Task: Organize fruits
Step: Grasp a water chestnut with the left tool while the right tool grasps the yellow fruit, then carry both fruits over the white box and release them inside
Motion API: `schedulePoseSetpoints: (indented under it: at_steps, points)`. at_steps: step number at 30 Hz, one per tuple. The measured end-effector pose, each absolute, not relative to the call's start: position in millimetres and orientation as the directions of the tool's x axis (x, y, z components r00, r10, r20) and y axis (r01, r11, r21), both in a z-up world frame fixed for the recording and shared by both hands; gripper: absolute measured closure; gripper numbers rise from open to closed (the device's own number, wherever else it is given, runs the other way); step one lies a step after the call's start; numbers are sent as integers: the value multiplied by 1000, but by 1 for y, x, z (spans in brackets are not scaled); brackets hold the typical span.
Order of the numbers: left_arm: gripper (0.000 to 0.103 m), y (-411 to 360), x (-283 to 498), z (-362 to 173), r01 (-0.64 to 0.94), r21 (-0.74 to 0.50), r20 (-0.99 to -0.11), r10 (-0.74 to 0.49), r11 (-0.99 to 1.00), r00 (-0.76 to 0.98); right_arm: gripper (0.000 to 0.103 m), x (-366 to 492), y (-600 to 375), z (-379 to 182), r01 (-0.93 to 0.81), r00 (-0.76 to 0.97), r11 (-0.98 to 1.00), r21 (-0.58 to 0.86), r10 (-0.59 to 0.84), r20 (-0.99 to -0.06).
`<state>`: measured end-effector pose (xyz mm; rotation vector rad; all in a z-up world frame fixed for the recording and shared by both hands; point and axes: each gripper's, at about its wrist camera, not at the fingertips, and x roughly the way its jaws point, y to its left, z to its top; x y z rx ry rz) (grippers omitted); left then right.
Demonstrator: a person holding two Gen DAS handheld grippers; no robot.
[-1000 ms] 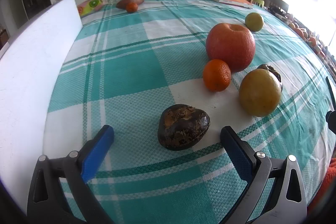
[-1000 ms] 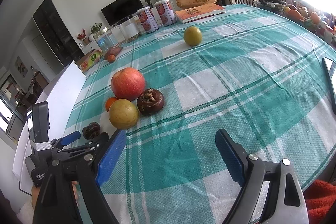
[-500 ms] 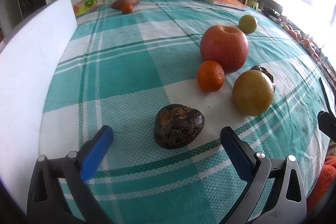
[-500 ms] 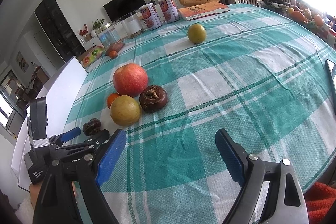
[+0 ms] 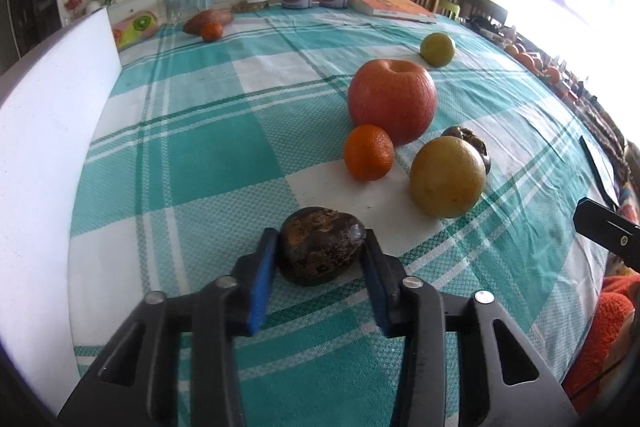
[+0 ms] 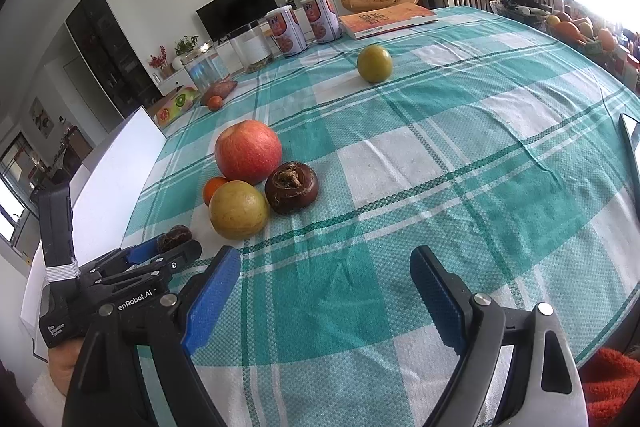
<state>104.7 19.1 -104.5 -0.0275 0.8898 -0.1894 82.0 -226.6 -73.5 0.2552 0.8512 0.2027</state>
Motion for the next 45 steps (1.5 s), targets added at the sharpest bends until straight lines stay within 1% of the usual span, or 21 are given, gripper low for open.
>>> schedulePoseSetpoints:
  at_steps: [3,5,7,11,14,16,18,20,21,26,31,33,35,38,41,43,45]
  points:
    - [62,30,93,-98,130,-167,-747,-211,977,631,16,86,-220,-75,-110,619,945,309,308,-722]
    - [62,33,85,-96,124,-175,-748,-214,977,629,16,96,-210,-84,-151,551,921,359,380,-743]
    - [62,34,76,-97,121,-183,-757,-219,976,616,18,105,-198,-94,-171,500,890,422,447,-742]
    - [62,37,58,-96,109,-191,-764,-218,976,607,20,125,-176,-106,-148,493,862,485,489,-720]
    - [62,44,48,-95,94,-198,-766,-214,976,606,27,140,-163,-108,-130,498,856,500,493,-714]
    - [62,48,45,-95,77,-211,-769,-214,974,602,34,149,-157,-109,-121,495,857,502,490,-717]
    - [62,50,43,-96,67,-222,-774,-217,973,595,36,156,-152,-109,-101,504,865,491,470,-725]
    - [62,49,43,-97,65,-218,-779,-214,974,589,45,160,-151,-109,-77,512,875,478,446,-734]
    - [62,48,42,-98,66,-216,-783,-213,974,585,53,160,-153,-109,-70,512,877,475,440,-738]
    - [62,44,32,-87,92,-235,-777,-244,968,581,53,132,-168,-108,-85,491,850,520,490,-721]
    - [62,38,15,-76,144,-253,-773,-289,957,565,53,91,-178,-106,-118,465,846,520,509,-724]
    - [62,39,6,-68,155,-296,-769,-331,943,547,53,86,-172,-97,-141,457,844,517,519,-723]
    - [62,44,-6,-48,172,-336,-738,-372,926,563,53,83,-159,-81,-191,452,834,518,543,-708]
    - [62,68,-26,-4,178,-344,-674,-375,922,636,53,77,-122,-48,-306,437,800,516,599,-671]
    - [62,116,-38,29,98,-346,-627,-307,933,716,53,68,-69,-13,-453,400,745,490,661,-635]
    - [62,156,-44,38,-22,-321,-632,-197,947,750,53,60,-30,3,-543,356,694,473,700,-619]
    - [62,195,-47,33,-163,-269,-660,-58,949,749,53,51,9,11,-617,299,642,456,727,-618]
